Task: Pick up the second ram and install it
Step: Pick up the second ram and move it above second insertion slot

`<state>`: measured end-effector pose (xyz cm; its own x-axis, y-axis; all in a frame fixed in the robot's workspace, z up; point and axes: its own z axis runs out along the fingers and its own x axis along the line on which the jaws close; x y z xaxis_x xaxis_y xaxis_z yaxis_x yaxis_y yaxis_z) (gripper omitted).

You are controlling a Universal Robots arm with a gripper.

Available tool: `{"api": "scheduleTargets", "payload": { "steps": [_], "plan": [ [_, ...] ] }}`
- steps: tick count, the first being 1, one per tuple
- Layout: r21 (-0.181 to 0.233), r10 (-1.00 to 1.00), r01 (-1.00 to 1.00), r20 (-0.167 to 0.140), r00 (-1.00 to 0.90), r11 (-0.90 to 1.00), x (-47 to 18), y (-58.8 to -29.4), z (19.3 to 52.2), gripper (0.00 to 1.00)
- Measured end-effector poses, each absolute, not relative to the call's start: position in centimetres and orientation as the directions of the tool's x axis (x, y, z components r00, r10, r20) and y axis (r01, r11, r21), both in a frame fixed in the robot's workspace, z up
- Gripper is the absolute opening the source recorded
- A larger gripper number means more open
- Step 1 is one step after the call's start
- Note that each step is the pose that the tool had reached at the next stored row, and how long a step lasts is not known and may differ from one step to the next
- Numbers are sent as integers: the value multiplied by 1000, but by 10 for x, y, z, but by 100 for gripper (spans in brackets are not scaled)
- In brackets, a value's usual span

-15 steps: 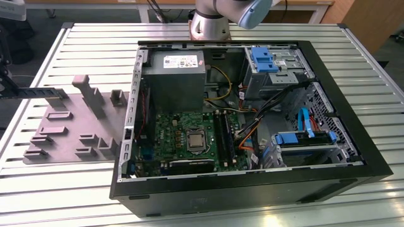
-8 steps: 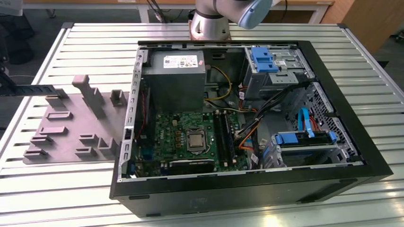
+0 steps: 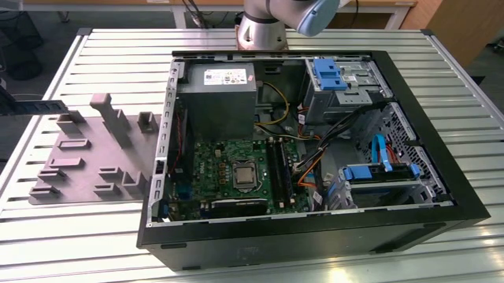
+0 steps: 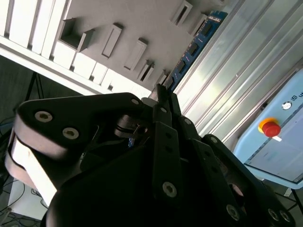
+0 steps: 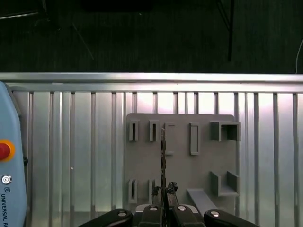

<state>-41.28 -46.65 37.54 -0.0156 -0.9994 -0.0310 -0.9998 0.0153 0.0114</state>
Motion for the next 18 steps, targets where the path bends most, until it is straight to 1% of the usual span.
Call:
{"api": "scheduleTargets", "payload": {
  "steps": [6, 18],
  "plan": [
    [12, -999, -1000, -31, -13, 12, -413, -466, 381, 14],
    [12, -999, -1000, -31, -13, 12, -413, -466, 404, 14]
  ]
}}
